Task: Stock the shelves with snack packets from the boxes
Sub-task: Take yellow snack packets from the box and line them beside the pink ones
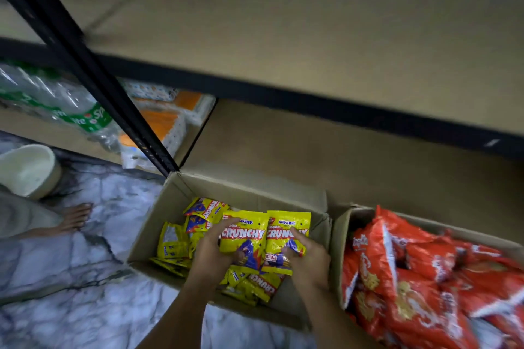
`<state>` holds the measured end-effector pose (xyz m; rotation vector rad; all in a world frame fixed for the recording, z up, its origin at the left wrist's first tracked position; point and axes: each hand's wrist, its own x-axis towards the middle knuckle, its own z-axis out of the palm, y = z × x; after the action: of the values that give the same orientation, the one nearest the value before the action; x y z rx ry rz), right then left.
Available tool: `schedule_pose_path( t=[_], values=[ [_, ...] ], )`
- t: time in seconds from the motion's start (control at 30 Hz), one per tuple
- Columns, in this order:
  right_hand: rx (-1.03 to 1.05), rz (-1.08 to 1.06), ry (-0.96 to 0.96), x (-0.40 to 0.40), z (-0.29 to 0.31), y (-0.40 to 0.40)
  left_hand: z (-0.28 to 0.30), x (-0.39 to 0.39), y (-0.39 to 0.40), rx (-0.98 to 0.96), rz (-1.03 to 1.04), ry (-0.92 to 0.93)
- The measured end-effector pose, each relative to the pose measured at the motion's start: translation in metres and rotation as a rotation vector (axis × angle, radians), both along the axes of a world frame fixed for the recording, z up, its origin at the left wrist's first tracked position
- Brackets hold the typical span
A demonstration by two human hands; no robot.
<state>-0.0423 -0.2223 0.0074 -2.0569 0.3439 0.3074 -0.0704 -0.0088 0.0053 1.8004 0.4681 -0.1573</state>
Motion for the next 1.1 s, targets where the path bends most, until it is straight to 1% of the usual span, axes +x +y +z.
schedule_pose_path(
  t=[0.17,0.27,0.37,0.47,0.6,0.73,0.9,1.1],
  values=[
    [0.117,-0.003,-0.052,-0.009,0.157,-0.021,0.155,-0.006,-0.007,-0.045,-0.032,-0.058],
    [0.146,0.006,-0.101,-0.015,0.256,-0.037,0.254,-0.004,-0.018,-0.079,-0.04,-0.108],
    [0.19,-0.021,-0.142,-0.019,0.343,-0.054,0.348,0.002,-0.034,-0.107,-0.085,-0.154],
    [0.211,-0.05,-0.192,-0.018,0.415,-0.073,0.425,0.014,-0.048,-0.135,-0.147,-0.222],
    [0.233,-0.1,-0.282,-0.02,0.505,-0.103,0.509,0.035,-0.072,-0.17,-0.245,-0.307],
    [0.277,-0.194,-0.362,-0.023,0.574,-0.141,0.581,0.055,-0.104,-0.215,-0.349,-0.352],
    [0.325,-0.277,-0.501,-0.019,0.636,-0.194,0.645,0.077,-0.155,-0.198,-0.461,-0.457],
    [0.329,-0.327,-0.654,0.004,0.693,-0.29,0.702,0.103,-0.25,-0.229,-0.53,-0.551]
  ],
)
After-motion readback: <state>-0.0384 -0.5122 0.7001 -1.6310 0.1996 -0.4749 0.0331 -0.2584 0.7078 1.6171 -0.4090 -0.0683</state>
